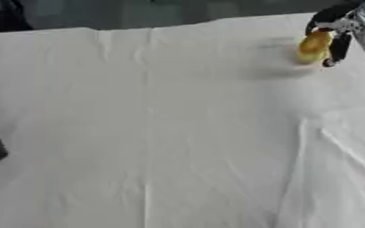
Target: Pick up the objects with one hand, pass them to the other hand, and then place them into the box on the other side of the table.
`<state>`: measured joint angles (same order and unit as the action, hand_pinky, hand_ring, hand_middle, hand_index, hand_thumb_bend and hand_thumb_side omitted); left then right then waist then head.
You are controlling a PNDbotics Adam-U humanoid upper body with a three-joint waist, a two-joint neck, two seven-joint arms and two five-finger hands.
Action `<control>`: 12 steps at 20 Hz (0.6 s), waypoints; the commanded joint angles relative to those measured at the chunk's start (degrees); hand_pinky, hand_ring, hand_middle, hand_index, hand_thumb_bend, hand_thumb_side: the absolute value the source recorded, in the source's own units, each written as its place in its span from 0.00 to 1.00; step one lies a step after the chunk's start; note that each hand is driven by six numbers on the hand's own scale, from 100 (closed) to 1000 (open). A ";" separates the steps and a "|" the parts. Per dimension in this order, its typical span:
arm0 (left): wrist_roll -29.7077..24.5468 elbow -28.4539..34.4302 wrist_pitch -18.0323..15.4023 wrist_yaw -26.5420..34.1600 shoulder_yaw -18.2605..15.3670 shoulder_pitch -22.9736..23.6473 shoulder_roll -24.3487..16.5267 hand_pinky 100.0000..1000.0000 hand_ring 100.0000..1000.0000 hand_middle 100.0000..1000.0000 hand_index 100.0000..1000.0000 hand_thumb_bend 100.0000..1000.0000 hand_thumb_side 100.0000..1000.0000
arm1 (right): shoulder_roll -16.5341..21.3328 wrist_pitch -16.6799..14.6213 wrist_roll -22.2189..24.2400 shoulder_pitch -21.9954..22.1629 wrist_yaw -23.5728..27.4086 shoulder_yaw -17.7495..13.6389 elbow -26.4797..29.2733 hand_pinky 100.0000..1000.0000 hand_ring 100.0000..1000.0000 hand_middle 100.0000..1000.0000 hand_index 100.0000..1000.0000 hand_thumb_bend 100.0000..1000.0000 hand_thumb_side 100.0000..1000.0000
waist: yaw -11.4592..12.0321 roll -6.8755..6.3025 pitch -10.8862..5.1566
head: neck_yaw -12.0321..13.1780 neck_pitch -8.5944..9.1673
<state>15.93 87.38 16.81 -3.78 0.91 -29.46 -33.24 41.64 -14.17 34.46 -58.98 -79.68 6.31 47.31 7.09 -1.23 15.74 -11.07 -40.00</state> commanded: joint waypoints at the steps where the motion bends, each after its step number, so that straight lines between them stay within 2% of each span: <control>1: 0.25 0.85 -0.05 0.22 -0.74 -0.33 -2.20 0.78 0.73 0.74 0.71 0.68 0.38 | 2.20 1.31 -1.18 -1.28 -1.71 -1.26 0.36 1.00 0.94 0.92 0.87 0.43 0.00 | 0.08 0.16 -0.01 | -0.19 0.97; 12: 0.21 0.87 -0.06 0.61 -0.88 -0.04 -2.21 0.78 0.74 0.74 0.71 0.67 0.39 | 2.37 4.29 -7.31 -1.38 -3.13 -2.34 0.15 1.00 0.93 0.91 0.88 0.42 0.00 | 0.77 0.03 1.21 | -1.02 2.57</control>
<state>15.99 87.38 16.85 -3.36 0.88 -29.03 -33.24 41.73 -10.15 27.84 -59.14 -82.39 4.52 47.15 7.79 -1.24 17.42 -11.84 -38.38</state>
